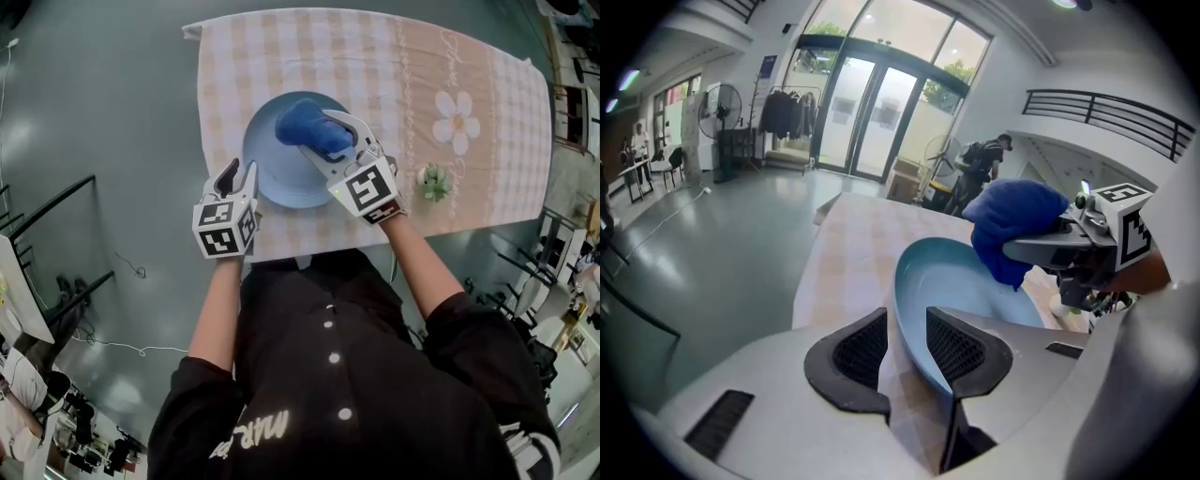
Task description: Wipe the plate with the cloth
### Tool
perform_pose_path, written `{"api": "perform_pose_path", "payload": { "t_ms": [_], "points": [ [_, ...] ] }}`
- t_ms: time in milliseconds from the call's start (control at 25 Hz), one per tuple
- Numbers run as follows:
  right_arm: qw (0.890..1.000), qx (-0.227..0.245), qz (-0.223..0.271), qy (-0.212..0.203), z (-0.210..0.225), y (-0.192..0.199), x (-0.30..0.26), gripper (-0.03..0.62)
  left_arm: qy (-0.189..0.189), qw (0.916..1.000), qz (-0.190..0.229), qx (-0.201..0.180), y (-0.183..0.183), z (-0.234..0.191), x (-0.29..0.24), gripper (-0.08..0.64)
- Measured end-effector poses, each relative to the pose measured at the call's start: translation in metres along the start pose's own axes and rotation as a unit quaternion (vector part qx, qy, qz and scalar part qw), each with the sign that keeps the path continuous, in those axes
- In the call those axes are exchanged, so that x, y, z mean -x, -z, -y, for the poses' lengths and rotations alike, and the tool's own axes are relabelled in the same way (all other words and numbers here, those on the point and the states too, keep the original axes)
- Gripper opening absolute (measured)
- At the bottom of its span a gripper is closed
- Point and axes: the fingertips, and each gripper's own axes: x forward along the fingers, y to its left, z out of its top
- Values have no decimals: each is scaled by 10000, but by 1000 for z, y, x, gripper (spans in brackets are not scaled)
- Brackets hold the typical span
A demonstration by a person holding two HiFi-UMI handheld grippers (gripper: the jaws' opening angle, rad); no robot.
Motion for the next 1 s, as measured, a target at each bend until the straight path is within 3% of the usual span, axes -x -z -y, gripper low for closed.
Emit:
{"api": "perform_pose_path", "payload": {
  "t_ms": [480,720,1000],
  "points": [
    [9969,546,-477,-306,-9,12,-36,229,-2,9991,-391,191,9,-1,-14,92],
    [9947,534,-717,-517,-17,17,-51,228,-259,9985,-427,216,9,-3,-14,64],
    [9932,381,-897,-639,-20,19,-67,227,-238,9984,-420,304,9,-4,-14,61]
  ]
}}
